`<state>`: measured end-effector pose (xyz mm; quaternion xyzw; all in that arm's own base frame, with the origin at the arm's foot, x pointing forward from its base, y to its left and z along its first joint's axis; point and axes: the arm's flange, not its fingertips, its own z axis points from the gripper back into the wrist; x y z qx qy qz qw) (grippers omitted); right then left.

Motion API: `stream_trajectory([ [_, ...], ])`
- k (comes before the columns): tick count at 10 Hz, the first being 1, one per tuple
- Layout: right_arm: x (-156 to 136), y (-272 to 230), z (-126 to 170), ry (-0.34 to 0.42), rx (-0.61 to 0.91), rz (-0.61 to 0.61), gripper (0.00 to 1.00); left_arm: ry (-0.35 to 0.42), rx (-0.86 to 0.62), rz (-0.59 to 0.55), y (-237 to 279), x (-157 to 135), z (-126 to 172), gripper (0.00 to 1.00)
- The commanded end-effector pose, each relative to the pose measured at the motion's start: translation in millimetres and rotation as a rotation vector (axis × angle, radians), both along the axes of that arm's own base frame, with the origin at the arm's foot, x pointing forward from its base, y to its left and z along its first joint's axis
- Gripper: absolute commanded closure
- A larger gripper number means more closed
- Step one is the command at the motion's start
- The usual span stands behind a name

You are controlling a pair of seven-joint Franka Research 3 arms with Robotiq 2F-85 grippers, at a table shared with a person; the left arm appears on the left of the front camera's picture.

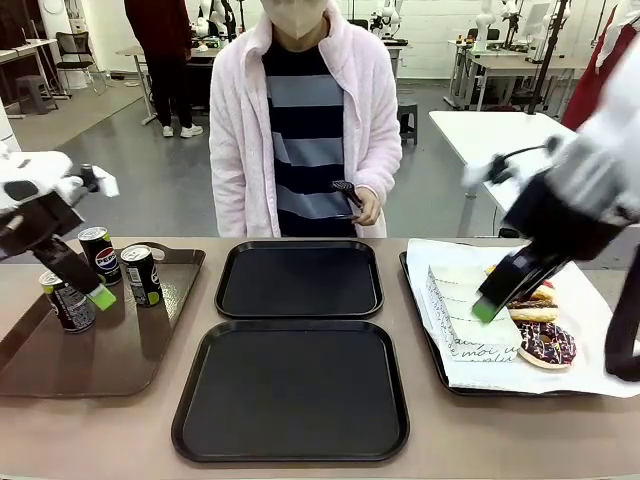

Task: Set up donuts and drinks on trays.
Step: Pick up one Pepsi coke and place it on the Flat Tray.

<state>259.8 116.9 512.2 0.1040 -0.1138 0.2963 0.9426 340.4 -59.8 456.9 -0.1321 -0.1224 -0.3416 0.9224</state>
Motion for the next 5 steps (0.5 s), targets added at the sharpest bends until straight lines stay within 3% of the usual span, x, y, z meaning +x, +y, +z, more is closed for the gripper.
stream_trajectory([
  [1,-41,-105,-52,-0.042,0.518,-0.172,0.0,0.153,-0.346,0.163,51,25,4,0.0],
  [3,-51,-180,-75,-0.027,0.891,-0.229,0.0,0.274,-0.62,0.207,91,42,-1,0.0],
  [5,-55,-243,-105,0.078,1.119,-0.167,0.0,0.321,-0.82,0.3,143,52,-9,0.0],
])
